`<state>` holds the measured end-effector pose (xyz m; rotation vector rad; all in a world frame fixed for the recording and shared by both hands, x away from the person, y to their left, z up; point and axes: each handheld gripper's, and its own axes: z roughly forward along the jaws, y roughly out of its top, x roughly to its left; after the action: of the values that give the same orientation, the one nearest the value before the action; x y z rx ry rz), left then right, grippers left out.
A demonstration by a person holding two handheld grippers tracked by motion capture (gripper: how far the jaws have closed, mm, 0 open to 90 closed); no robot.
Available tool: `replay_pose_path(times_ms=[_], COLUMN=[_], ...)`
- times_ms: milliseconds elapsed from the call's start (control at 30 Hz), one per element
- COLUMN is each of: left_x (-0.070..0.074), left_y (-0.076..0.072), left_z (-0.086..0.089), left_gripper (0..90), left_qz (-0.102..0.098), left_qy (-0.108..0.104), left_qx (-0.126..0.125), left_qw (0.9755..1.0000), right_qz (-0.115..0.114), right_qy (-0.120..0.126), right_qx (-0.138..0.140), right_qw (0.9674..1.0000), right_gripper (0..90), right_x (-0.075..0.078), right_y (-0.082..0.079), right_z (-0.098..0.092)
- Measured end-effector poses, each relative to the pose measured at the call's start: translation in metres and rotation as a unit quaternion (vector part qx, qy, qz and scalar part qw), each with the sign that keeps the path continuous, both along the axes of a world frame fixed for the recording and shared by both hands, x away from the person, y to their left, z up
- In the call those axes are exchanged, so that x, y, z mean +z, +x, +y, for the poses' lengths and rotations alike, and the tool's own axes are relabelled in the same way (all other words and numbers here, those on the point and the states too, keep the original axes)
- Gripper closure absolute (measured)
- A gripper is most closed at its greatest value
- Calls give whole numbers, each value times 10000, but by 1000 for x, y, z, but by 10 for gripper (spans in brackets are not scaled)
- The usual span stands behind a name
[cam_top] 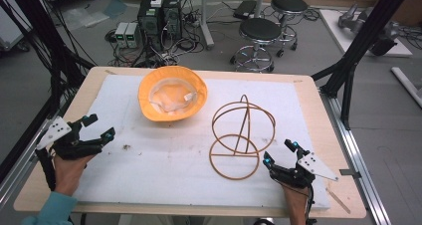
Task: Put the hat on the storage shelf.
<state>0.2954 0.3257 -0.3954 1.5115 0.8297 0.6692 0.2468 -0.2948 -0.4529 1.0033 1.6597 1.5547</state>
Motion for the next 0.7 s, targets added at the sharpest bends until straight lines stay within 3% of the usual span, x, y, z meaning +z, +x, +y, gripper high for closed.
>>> replay_pose_path(times_ms=[167,400,700], left_x=[24,48,75], left_y=[13,44,80], left_z=[0,-7,-22], left_gripper=[141,141,140], left_qz=[45,400,624], left_qy=[117,368,603], left_qx=[-62,-239,-428], left_qw=[9999,9982,9953], right_qz=[8,2,9], right_qy=[2,-6,-6], right_qx=[-1,5,7], right_qw=[10000,10000,10000], right_gripper=[114,114,114], right_x=[0,0,0], right_y=[0,1,1], right_z=[0,0,0])
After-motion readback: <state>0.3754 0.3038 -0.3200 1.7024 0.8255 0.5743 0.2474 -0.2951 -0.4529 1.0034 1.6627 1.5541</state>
